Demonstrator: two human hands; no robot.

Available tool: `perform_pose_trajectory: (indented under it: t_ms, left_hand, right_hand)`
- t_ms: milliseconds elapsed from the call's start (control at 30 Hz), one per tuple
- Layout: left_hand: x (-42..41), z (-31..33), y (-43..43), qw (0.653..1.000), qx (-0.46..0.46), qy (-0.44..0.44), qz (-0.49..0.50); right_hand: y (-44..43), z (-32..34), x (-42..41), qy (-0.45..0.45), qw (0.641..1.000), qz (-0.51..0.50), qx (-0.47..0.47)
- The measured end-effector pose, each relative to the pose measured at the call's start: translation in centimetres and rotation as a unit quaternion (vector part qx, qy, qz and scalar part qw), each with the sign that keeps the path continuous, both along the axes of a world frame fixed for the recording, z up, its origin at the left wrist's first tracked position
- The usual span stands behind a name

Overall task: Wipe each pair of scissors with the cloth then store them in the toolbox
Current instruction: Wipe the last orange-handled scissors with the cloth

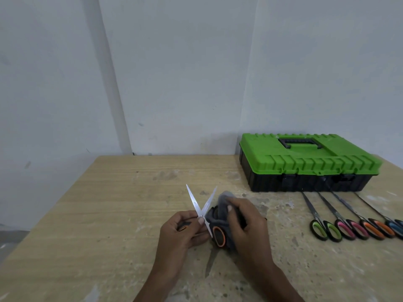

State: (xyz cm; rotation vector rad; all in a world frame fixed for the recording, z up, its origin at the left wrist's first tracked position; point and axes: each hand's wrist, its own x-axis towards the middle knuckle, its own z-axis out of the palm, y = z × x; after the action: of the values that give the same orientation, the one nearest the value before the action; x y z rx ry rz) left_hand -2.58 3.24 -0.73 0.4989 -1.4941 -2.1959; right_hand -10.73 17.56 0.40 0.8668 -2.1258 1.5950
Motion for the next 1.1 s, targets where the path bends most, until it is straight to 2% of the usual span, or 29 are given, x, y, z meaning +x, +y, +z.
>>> perform_pose_trajectory:
  t_ms: [100, 167, 400, 633, 733, 833, 967, 1033, 1100]
  left_hand:
    - [0.0, -0.1, -0.1, 1.0, 0.002, -0.003, -0.008]
    - [0.1, -0.1, -0.2, 1.0, 0.0, -0.003, -0.013]
    - [0.2, 0.0, 0.2, 0.998, -0.058, -0.02, -0.033]
    - [0.3, 0.4, 0.6, 0.998, -0.048, -0.02, -0.025]
    - [0.3, 0.3, 0.5, 0.999, -0.041, -0.026, -0.019]
    - [0.1, 0.2, 0.4, 0.999, -0.032, -0.032, -0.021]
    - [0.3, 0.3, 0.3, 0.999, -0.035, -0.028, -0.026]
    - [0.3, 0.4, 0.4, 0.999, -0.034, -0.026, -0.027]
    - [0.3, 0.5, 0.5, 0.999, -0.031, -0.027, -0.023]
  right_hand:
    - [-0.9, -0.6, 0.9, 0.059, 0.989, 0.07, 0.117]
    - [-1.4, -1.0, 0.7, 0.06, 0.985, 0.068, 0.148]
    - [-0.6, -1.0, -1.3, 0.024, 0.995, -0.012, 0.093]
    - [0.6, -0.9, -3.8, -0.114, 0.985, -0.125, -0.014]
    - [0.9, -0.4, -2.7, -0.065, 0.992, -0.102, -0.042]
    - [0.3, -0.5, -0.9, 0.009, 1.0, -0.025, 0.001]
    - [-0.8, -1.1, -0.8, 0.067, 0.985, 0.052, 0.147]
    - [-0.5, -1.0, -1.6, 0.044, 0.988, 0.036, 0.143]
    - [0.0, -0.6, -2.1, 0.0, 0.996, -0.001, 0.093]
